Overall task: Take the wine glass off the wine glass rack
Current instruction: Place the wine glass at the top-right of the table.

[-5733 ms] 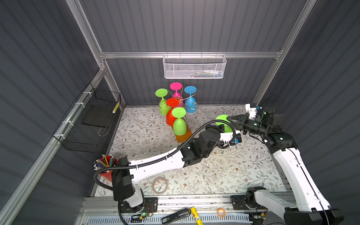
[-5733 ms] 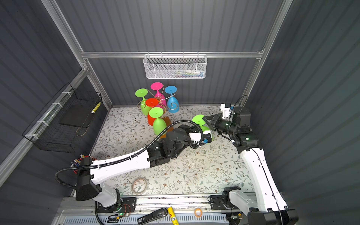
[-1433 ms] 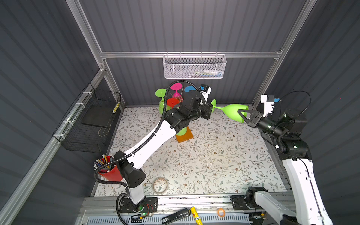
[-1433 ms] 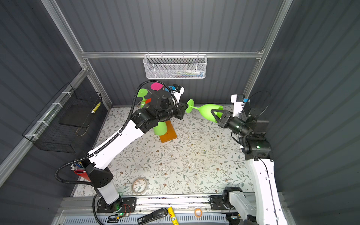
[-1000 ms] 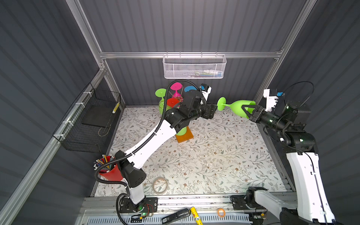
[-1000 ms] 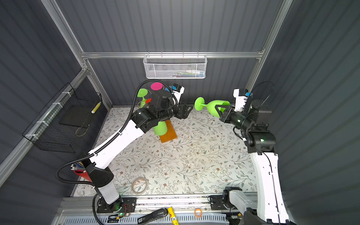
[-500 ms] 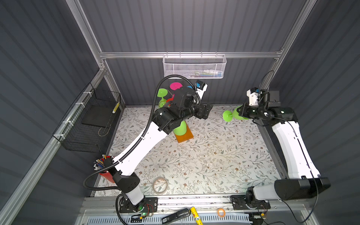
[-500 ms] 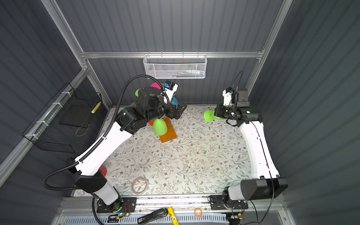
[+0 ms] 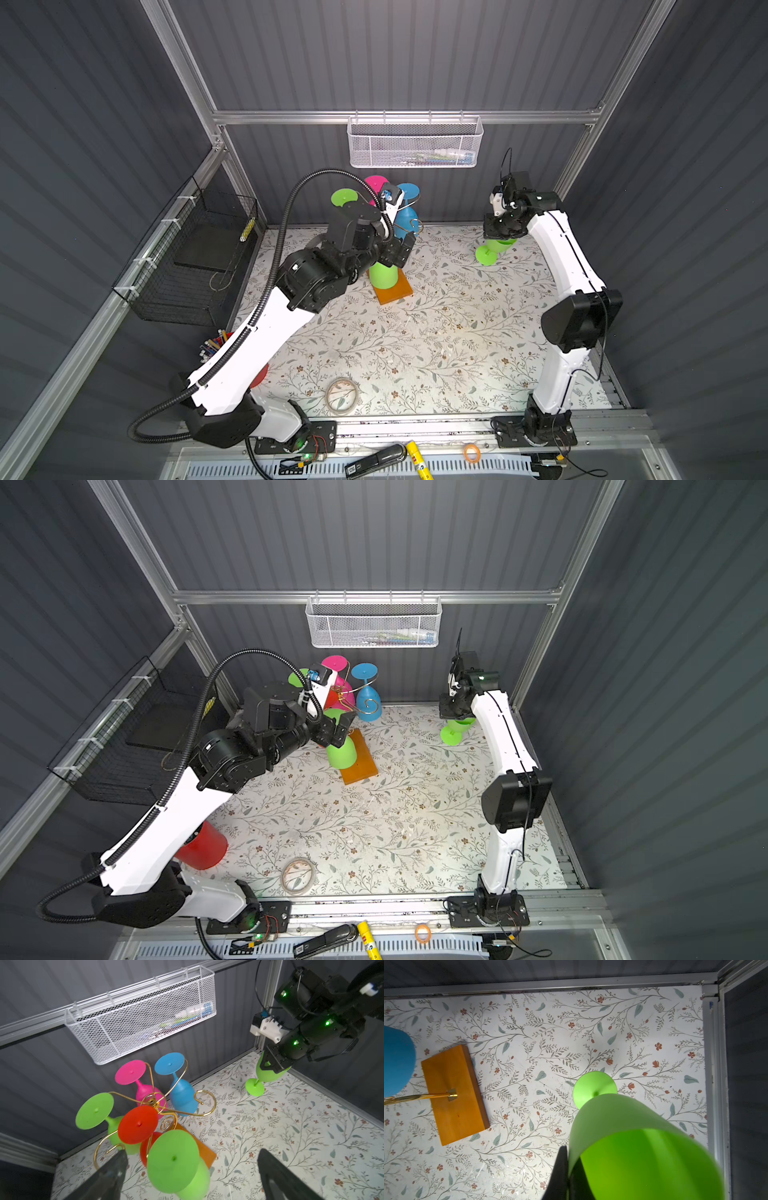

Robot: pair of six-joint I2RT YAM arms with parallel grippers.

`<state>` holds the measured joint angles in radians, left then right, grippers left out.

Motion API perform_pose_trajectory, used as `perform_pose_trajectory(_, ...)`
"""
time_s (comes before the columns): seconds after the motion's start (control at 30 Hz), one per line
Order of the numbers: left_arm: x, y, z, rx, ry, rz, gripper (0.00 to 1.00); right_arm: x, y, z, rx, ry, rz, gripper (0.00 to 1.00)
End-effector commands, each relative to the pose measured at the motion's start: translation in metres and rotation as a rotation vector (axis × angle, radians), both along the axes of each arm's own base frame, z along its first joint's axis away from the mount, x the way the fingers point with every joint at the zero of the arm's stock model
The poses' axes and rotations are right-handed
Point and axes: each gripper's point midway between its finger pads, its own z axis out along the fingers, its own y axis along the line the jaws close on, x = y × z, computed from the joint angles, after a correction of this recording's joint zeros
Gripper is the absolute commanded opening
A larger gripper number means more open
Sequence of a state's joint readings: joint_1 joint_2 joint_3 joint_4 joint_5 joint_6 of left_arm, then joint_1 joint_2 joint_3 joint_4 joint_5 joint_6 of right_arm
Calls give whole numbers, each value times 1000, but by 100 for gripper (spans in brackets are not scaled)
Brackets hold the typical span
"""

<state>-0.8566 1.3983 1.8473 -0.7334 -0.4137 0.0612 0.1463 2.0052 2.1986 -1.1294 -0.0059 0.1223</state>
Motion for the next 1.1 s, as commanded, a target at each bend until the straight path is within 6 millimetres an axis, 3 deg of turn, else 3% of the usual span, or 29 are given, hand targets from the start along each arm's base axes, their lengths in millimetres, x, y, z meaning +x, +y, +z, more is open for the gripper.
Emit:
perform_pose_trajectory(0.0,0,18,-11,76,-25,51,98,4,-9,-5,-37,29,10,0)
perform_pose_trajectory(0.1,-8,23,-20,101,-31,30,99,16,-17,-14,-27,35,-2,0)
perform_pose_trajectory(0.4,-37,3,-48,144,-21,-214,100,49,-45,-38,-39,54,-61,0)
perform_pose_trajectory(0.73,-33,-11,-57,154,-21,-266,100,64,-68,-52,-62,51,-81,0)
perform_pose_trajectory(1.07,-31,-9,-54,136,-27,-261,100,72,-71,-66,-73,56,-76,0)
